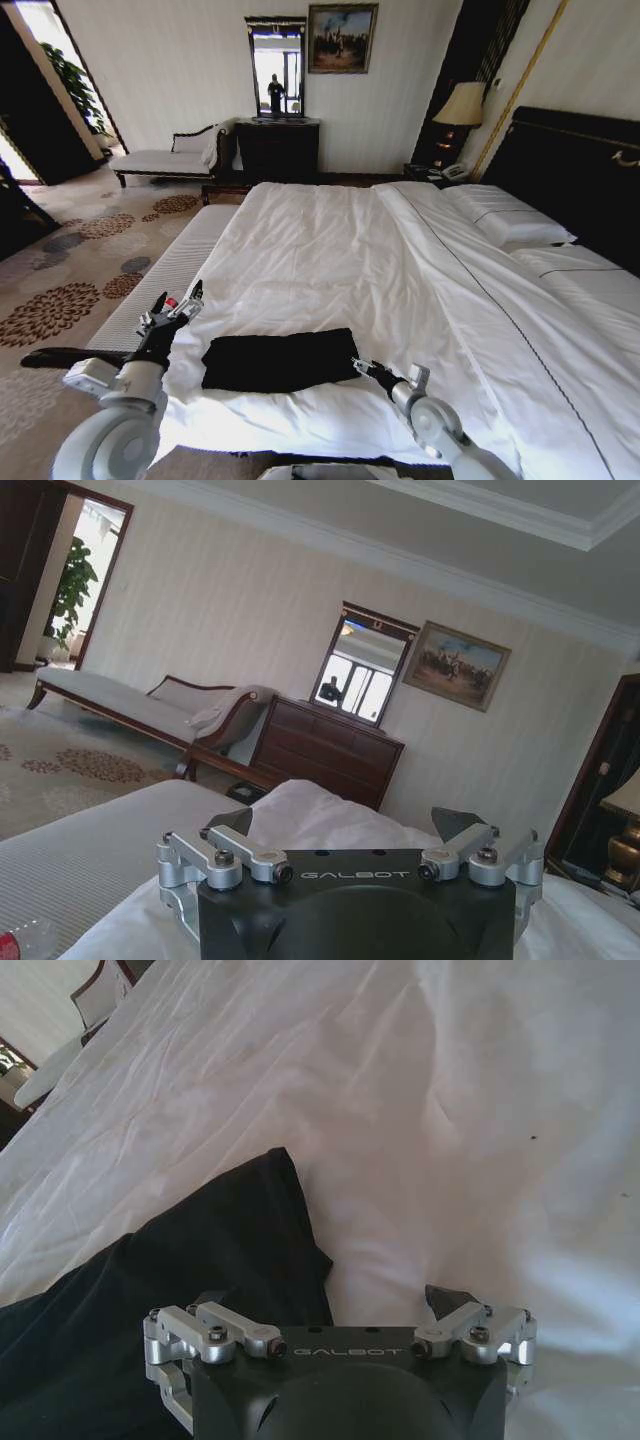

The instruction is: Fold the clothes on the bed.

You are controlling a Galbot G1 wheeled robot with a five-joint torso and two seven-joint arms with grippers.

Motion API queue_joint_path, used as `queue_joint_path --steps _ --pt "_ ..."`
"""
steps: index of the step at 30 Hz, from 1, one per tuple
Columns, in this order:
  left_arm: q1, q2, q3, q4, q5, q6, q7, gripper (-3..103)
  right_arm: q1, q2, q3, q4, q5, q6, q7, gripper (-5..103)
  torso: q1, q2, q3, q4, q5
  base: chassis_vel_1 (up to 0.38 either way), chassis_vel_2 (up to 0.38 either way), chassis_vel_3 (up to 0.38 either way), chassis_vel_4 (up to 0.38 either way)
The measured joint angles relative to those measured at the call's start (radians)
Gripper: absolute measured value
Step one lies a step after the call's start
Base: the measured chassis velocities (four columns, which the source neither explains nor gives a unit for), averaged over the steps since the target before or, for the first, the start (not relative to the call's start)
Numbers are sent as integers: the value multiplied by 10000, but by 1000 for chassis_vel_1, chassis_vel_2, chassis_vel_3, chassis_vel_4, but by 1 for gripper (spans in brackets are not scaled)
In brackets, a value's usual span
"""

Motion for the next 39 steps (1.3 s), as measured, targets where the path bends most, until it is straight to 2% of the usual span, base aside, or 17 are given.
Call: queue_joint_path --steps 9,13,14,17,18,22,24,27,29,30,31,33,36,39 --pt "116 -97 70 11 200 -14 -15 100 -60 198 -163 -116 175 -26 37 103 -1 0 0 -1 -4 0 0 0 0" --pt "179 -103 65 15 239 -28 -21 100 17 369 -250 -182 206 29 23 84 0 0 0 -1 -3 0 0 0 0" --pt "179 -103 65 15 239 -28 -21 100 17 369 -250 -182 206 29 23 84 0 0 0 -1 -3 0 0 0 0" --pt "193 -99 56 20 248 -30 -28 100 18 451 -309 -129 255 51 15 73 -1 0 0 1 0 0 0 0 0" --pt "193 -99 56 20 248 -30 -28 100 18 451 -309 -129 255 51 15 73 -1 0 0 1 0 0 0 0 0" --pt "156 -59 62 89 270 -31 -48 100 -13 575 -410 -23 257 71 6 51 0 0 1 2 2 0 0 0 0" --pt "151 -56 62 100 274 -30 -51 100 -13 589 -417 -19 255 80 5 51 0 0 1 2 1 0 0 0 0" --pt "141 -53 63 135 306 -30 -86 100 3 611 -420 4 244 157 -7 34 0 0 1 2 0 0 0 0 0" --pt "146 -52 62 135 313 -30 -87 100 6 614 -418 12 244 173 -12 34 0 0 1 2 1 0 0 0 0" --pt "166 -51 44 138 336 -30 -97 100 21 630 -404 45 235 257 -45 24 0 0 2 2 1 0 0 0 0" --pt "178 -49 22 142 352 -30 -110 100 27 644 -390 76 218 336 -81 18 0 0 2 1 1 0 0 0 0" --pt "185 -49 13 145 359 -30 -122 100 28 658 -380 103 207 386 -103 18 0 0 2 2 0 0 0 0 0" --pt "203 -66 -6 148 397 -32 -150 100 -29 753 -258 323 174 697 -189 3 0 0 2 2 0 0 0 0 0" --pt "218 -91 -11 149 412 -36 -158 100 -113 765 -104 566 176 876 -258 3 0 0 2 1 0 0 0 0 0"
